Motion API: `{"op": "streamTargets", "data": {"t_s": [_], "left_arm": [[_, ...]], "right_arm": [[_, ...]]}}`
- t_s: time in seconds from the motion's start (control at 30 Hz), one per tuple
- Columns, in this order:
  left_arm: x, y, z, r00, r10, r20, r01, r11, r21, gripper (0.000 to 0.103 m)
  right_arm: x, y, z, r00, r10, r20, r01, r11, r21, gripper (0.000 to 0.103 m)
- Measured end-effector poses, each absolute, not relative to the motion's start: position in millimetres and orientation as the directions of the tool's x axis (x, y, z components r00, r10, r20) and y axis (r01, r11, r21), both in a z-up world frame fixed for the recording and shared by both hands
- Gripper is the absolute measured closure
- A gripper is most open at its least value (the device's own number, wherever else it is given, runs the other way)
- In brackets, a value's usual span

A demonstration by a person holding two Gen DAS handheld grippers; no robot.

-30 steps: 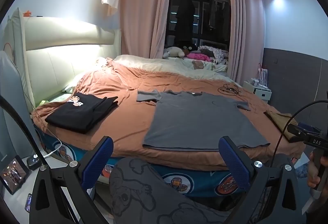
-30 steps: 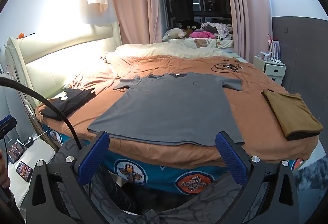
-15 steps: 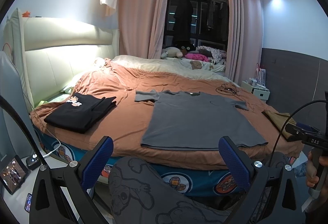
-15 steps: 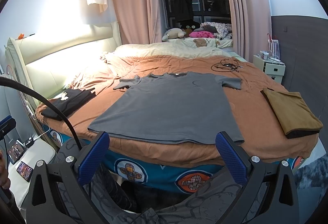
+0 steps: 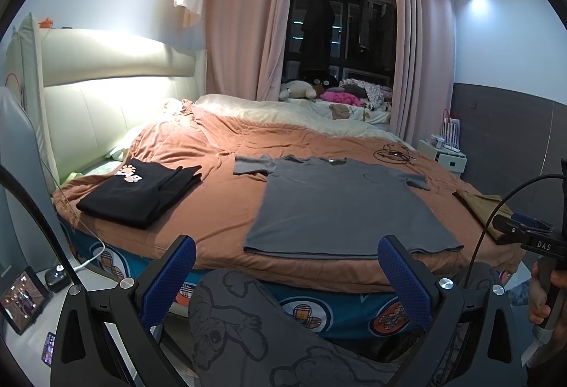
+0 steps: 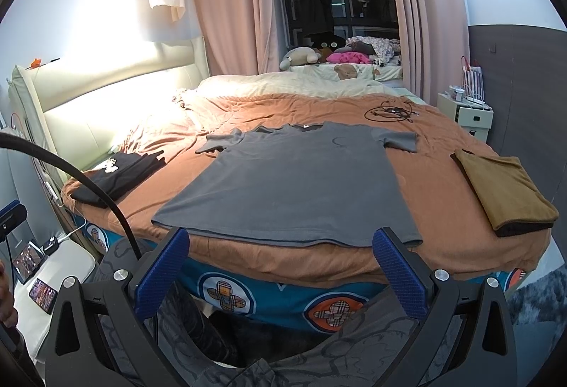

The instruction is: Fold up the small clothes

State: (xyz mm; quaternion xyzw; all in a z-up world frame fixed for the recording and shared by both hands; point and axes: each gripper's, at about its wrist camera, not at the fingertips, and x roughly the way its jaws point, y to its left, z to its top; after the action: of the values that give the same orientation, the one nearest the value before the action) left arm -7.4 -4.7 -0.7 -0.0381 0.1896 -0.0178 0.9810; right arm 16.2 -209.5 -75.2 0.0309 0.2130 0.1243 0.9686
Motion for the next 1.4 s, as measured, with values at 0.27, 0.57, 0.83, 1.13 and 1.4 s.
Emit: {"op": "streamTargets", "data": {"t_s": [0.27,0.57,0.83,1.13,1.4], "left_arm": [[-7,-6,-1,0.927,-0.050,-0.372,0.020,0.996,-0.084,0.000],[-7,-8,-1,0.922,-0.055,-0.382,0.019,0.995,-0.097,0.000],[19,-3,10,0.917,-0.060,-0.395,0.019,0.994,-0.107,0.000],[87,13,16,0.900,-0.064,-0.430,0.013,0.993,-0.121,0.000],[164,30,7,0.868,-0.089,-0.489,0.003,0.985,-0.173,0.006]], "right_arm": [[16,-209,-76,0.879,0.245,-0.410,-0.222,0.970,0.103,0.000],[24,-208,-72,0.868,0.227,-0.442,-0.202,0.974,0.104,0.000],[37,-210,-64,0.913,0.225,-0.341,-0.207,0.974,0.088,0.000],[103,-212,-48,0.896,0.304,-0.322,-0.248,0.947,0.204,0.000],[172,-209,-30,0.879,0.327,-0.347,-0.266,0.940,0.212,0.000]]}}
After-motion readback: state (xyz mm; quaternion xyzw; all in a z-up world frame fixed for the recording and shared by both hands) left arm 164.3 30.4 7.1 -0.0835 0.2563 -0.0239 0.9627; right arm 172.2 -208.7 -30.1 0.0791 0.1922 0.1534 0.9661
